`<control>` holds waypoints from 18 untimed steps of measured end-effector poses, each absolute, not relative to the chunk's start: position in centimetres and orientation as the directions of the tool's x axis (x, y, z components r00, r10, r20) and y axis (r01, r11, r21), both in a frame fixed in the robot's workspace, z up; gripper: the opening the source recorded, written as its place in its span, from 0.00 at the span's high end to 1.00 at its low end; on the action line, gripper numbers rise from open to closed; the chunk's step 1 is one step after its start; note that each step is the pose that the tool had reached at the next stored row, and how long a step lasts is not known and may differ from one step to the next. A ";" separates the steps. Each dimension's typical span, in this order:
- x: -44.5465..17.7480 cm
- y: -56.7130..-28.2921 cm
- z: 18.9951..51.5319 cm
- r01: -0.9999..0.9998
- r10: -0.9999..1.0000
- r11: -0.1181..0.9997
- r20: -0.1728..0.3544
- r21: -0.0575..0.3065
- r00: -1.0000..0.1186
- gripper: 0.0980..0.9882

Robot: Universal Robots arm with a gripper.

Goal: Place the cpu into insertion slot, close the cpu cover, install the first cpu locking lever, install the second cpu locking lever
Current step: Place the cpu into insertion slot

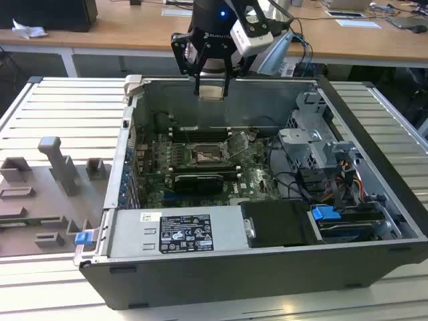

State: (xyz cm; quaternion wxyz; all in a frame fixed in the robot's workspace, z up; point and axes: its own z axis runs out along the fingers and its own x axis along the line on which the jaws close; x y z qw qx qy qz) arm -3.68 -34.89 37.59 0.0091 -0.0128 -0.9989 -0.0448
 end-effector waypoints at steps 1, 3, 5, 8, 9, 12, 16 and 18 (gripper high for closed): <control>-3.7 -34.9 37.6 0.027 0.025 0.996 0.019 0.089 -0.999 0.51; -3.7 -34.9 37.6 0.036 0.035 0.995 0.019 0.089 -0.999 0.51; -3.7 -34.9 37.6 0.045 0.044 0.995 0.019 0.089 -0.999 0.51; -3.7 -34.9 37.6 0.064 0.062 0.994 0.019 0.089 -0.998 0.51; -3.7 -34.9 37.6 0.072 0.070 0.993 0.019 0.089 -0.997 0.51; -3.7 -34.9 37.6 0.084 0.082 0.992 0.019 0.089 -0.996 0.51; -3.7 -34.9 37.6 0.100 0.099 0.991 0.019 0.089 -0.995 0.51; -3.7 -34.9 37.6 0.108 0.107 0.990 0.019 0.089 -0.994 0.51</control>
